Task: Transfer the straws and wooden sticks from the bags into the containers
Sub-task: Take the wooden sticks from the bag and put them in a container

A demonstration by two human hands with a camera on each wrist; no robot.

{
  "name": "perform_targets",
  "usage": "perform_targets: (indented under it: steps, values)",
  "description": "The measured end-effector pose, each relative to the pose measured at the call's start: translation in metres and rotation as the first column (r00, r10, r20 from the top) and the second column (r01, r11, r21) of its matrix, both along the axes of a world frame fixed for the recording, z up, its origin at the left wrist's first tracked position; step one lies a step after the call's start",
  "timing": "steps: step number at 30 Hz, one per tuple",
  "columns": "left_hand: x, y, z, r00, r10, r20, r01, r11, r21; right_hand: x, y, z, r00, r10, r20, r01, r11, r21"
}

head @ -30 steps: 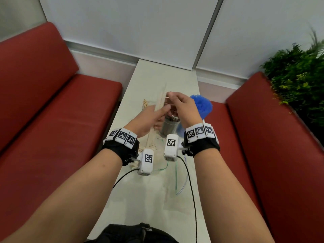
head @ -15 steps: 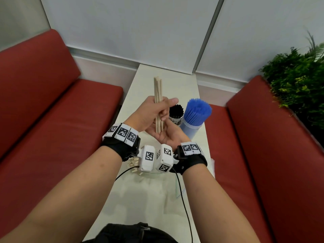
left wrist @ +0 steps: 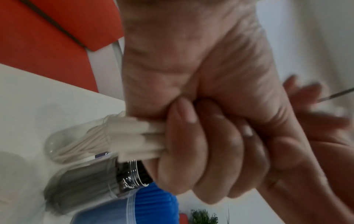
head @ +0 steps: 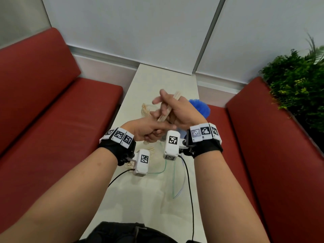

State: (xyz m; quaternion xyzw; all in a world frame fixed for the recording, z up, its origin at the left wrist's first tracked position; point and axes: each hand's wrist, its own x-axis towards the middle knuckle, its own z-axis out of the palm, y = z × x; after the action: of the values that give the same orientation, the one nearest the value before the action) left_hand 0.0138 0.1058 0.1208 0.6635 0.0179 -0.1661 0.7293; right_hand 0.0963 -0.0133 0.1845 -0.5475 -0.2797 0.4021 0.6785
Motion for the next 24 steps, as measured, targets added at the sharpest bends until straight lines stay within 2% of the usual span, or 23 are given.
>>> perform_targets:
  steps: [3, 6, 8, 10, 12, 13, 18, 21, 24]
  values:
    - [-0.004, 0.003, -0.001, 1.000, 0.013, -0.013, -0.014, 0.990, -0.143, -0.008, 0.005, 0.011, 0.988, -0.154, 0.001, 0.154, 0.988, 0.029]
    - [-0.006, 0.010, -0.010, 0.988, 0.113, -0.109, -0.143, 0.936, -0.321, -0.011, 0.009, 0.019, 0.963, -0.270, 0.003, 0.268, 0.955, 0.123]
    - [-0.007, 0.013, -0.017, 0.959, 0.206, -0.196, -0.274, 0.854, -0.443, -0.013, 0.013, 0.021, 0.948, -0.319, 0.003, 0.313, 0.933, 0.177]
    - [-0.006, 0.017, -0.023, 0.925, 0.262, -0.276, -0.377, 0.736, -0.562, -0.017, 0.019, 0.017, 0.948, -0.318, 0.022, 0.309, 0.933, 0.184]
    - [-0.004, 0.020, -0.026, 0.908, 0.241, -0.342, -0.413, 0.640, -0.647, -0.022, 0.023, 0.009, 0.956, -0.290, 0.043, 0.280, 0.947, 0.157]
    - [-0.004, 0.021, -0.026, 0.904, 0.217, -0.369, -0.419, 0.622, -0.662, -0.024, 0.024, 0.005, 0.960, -0.279, 0.040, 0.270, 0.951, 0.148]
    - [-0.005, 0.027, -0.031, 0.875, 0.159, -0.457, -0.445, 0.635, -0.631, -0.025, 0.033, -0.006, 0.952, -0.296, 0.079, 0.284, 0.949, 0.136]
    - [-0.006, 0.024, -0.040, 0.854, 0.159, -0.494, -0.479, 0.611, -0.631, -0.024, 0.036, -0.013, 0.923, -0.334, 0.191, 0.328, 0.943, 0.060]
    - [-0.007, 0.026, -0.054, 0.865, 0.194, -0.462, -0.474, 0.614, -0.631, -0.014, 0.033, -0.013, 0.912, -0.264, 0.314, 0.298, 0.952, -0.065]
